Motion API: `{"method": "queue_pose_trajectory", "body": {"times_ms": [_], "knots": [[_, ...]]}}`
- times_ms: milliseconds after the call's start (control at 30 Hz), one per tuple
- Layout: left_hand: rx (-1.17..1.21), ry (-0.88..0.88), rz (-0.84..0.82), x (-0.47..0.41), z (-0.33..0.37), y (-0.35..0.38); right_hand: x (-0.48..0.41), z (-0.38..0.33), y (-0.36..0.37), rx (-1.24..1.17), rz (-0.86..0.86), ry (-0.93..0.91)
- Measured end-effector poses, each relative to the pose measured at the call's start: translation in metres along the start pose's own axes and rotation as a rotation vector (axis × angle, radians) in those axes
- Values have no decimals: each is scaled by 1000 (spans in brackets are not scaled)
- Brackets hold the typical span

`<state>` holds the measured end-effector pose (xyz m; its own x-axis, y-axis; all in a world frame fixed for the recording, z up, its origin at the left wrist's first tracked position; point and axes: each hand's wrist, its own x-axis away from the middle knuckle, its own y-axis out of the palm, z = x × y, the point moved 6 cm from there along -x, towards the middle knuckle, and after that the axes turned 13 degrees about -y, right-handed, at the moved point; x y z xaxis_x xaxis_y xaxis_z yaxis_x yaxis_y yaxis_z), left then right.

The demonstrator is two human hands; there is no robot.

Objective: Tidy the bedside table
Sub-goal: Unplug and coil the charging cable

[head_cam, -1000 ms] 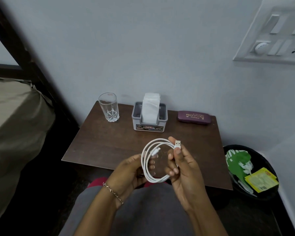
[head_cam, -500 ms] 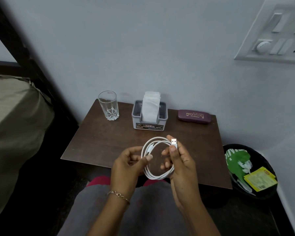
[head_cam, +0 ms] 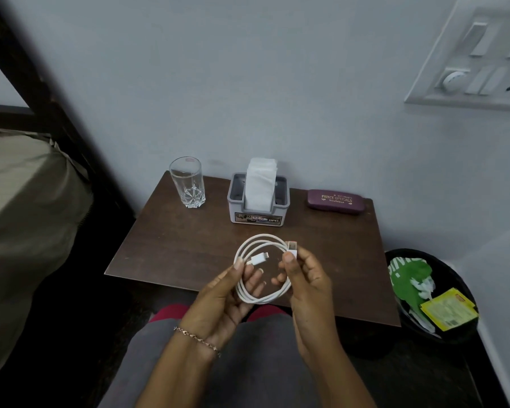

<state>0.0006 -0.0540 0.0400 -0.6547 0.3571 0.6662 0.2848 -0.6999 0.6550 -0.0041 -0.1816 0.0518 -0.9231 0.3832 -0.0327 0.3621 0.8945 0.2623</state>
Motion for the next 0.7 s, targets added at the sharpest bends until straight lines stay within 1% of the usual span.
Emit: {"method": "queue_pose_trajectory", "body": {"times_ms": [67,133,267,400,500,600,700], "knots": [[106,-59,-19,-3,-2,-3,-2,6,1,-15,3,32],[119,-54,-17,-9,-1,-8,-3,11,3,-54,3,76],[-34,74,29,-19,10,-15,-3,19,9,-134,-9,161],[-219,168,102,-25,18,-16,-9,28,9,-175,46,197],[-267,206,115,-34,28,-18,-16,35,9,-211,122,211],[-331,201,134,-45,37,-23,-24,44,12,-216,167,229],[-428,252,225,-59,46,-32,-31,55,16,-169,189,228]]}}
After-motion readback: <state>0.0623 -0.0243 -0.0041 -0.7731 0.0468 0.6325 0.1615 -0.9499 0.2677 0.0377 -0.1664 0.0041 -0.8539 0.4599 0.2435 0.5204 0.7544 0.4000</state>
